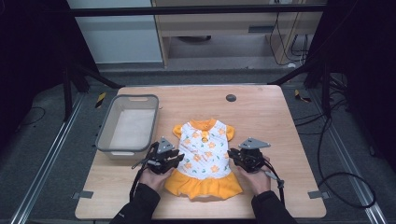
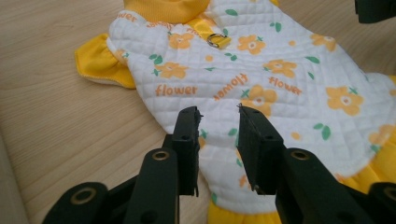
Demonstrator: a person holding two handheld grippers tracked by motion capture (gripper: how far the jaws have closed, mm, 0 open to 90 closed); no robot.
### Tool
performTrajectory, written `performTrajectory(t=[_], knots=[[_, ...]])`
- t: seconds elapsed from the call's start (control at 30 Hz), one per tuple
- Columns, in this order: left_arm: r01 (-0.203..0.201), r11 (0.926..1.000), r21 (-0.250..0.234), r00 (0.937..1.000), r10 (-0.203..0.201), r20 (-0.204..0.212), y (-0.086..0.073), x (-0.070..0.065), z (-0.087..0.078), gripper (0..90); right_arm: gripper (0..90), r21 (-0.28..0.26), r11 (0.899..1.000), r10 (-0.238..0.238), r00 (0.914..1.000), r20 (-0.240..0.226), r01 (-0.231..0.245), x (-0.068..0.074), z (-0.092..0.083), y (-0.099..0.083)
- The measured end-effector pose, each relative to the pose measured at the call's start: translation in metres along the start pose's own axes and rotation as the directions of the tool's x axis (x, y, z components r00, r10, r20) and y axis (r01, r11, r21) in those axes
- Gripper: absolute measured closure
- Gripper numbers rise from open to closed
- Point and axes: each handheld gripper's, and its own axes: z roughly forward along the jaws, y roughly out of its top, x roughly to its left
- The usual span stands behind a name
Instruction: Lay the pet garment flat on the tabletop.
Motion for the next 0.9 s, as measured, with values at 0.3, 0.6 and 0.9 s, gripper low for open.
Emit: performTrajectory(t=[0.3, 0.6, 0.9], knots=[[-0.017, 0.9998, -0.011, 0.9998, 0.017, 0.005, -0.022, -0.001, -0.033, 59.9, 57.1, -0.036, 0.999, 0.017, 0.9999, 0.004, -0.016, -0.008, -0.031, -0.002], [0.015, 0.9997, -0.021, 0.9999, -0.015, -0.003, -0.048, 0.005, -0.059, 51.1, 41.0, -0.058, 0.998, 0.033, 0.9991, 0.028, -0.031, -0.018, -0.053, -0.018], [0.039, 0.9991, -0.014, 0.9961, -0.040, -0.079, -0.069, 0.022, -0.077, 41.9, 27.3, -0.053, 0.997, 0.066, 0.9947, 0.078, -0.062, -0.034, -0.063, -0.033]])
